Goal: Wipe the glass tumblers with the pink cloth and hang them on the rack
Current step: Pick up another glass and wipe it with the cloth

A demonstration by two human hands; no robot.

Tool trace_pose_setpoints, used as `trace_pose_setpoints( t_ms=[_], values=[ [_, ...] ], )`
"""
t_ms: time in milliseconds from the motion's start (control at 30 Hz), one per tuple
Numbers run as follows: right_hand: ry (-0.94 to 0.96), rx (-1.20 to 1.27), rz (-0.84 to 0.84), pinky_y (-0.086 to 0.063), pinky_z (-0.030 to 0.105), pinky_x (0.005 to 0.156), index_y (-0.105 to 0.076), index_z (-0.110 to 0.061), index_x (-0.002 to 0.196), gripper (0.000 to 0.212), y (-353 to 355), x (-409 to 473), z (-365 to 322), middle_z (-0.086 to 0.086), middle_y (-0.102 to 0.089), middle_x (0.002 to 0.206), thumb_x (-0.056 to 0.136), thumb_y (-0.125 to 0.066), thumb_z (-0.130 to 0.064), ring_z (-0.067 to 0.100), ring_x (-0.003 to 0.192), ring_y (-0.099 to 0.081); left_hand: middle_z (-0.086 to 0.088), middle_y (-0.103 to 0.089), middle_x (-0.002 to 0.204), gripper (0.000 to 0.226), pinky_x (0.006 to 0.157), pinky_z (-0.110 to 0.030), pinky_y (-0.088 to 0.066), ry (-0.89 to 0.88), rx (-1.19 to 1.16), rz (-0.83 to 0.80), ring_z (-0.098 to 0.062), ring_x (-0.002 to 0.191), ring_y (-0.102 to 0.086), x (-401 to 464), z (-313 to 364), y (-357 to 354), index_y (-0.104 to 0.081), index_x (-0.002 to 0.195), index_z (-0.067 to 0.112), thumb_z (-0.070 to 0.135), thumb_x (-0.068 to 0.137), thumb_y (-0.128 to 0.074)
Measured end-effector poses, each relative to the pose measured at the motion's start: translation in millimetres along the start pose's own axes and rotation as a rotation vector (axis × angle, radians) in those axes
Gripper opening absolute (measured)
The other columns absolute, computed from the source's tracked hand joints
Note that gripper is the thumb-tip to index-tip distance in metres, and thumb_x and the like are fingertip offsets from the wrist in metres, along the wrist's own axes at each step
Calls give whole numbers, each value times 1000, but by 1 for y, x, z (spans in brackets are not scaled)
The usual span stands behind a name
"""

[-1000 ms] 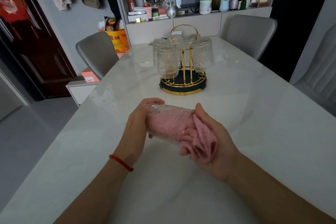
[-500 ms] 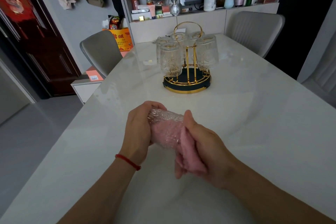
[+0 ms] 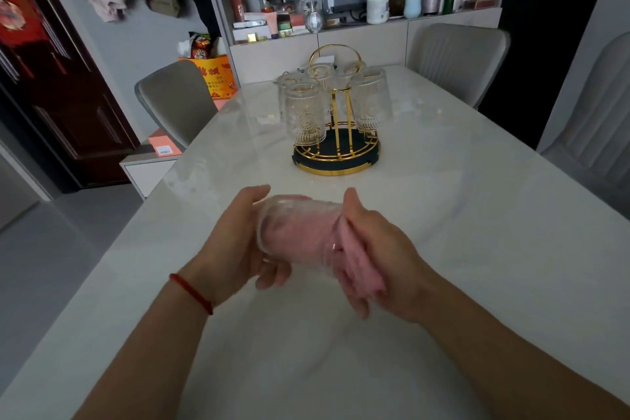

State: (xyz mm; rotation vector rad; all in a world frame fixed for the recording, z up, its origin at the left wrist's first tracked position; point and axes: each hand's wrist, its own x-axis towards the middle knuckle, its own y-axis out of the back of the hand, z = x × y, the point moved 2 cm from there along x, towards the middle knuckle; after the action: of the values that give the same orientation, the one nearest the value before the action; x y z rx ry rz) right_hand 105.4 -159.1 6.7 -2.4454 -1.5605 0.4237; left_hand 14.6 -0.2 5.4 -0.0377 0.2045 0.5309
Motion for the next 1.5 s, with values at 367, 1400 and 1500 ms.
trace_pose_setpoints(
  t_ms=[367,1400,1500],
  values=[
    [-67,430,-24,-51,20,39,-74,1,70,67,-9,-3,7,26,-67,74,91,-55,-60,25,55,-69,4,-74,84,50,55,-27,-49,-460,-4,433,-16,74,-65,-8,6,-19,-74,80,26,47,99,-33],
    [231,-445,-219,-44,23,47,-52,4,51,88,8,11,3,6,-49,40,95,-36,-70,21,41,-47,-6,-69,81,35,39,-18,-38,-127,-138,464,-17,61,-58,-5,-4,-20,-76,81,22,36,100,-50],
    [261,-654,-261,-49,23,53,-52,15,63,104,15,8,9,22,-57,49,83,-35,-86,24,49,-57,-7,-67,80,33,43,-20,-39,-83,-117,463,-21,65,-58,-2,-7,-18,-76,81,23,38,98,-52]
  ],
)
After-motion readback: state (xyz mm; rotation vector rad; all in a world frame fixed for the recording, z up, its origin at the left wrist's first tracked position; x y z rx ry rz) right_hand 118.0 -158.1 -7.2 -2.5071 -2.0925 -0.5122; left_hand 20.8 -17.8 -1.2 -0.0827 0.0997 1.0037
